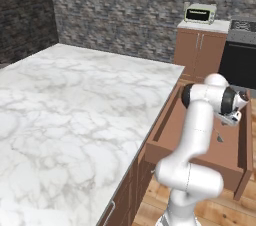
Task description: Organize the utensils by type. Pick up the wooden spoons from the counter and place them in the open cabinet. Then pick up the metallic utensils from the counter and place them in the open drawer.
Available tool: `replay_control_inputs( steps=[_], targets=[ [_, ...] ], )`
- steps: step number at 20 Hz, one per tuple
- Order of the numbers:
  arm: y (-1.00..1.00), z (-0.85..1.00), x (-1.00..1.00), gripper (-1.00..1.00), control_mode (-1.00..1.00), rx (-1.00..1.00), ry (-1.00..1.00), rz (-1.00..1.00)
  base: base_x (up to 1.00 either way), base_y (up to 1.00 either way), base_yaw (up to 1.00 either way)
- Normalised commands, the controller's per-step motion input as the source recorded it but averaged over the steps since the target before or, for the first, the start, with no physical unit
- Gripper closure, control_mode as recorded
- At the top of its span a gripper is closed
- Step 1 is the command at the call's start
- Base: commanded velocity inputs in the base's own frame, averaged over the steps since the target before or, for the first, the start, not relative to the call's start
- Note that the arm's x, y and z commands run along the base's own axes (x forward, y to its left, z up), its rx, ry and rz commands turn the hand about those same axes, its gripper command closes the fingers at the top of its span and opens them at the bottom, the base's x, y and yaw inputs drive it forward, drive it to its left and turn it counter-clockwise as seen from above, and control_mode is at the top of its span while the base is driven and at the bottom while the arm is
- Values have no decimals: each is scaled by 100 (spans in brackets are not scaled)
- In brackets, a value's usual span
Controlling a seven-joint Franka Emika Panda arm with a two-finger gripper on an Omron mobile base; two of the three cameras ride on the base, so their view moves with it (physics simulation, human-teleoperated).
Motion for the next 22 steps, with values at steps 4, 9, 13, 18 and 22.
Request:
replay_control_inputs(
  steps=[4,9,13,18,22],
  targets=[
    [78,76,-76,-100,-100,-25,1,-1,0,0,0],
    [71,56,-73,-100,-100,-41,4,-1,0,0,0],
    [46,68,-58,-100,-100,-31,1,-1,0,0,0],
    [9,96,-26,-100,-100,-19,11,3,0,0,0],
    [0,100,-16,-100,-100,-11,17,12,0,0,0]
  ],
)
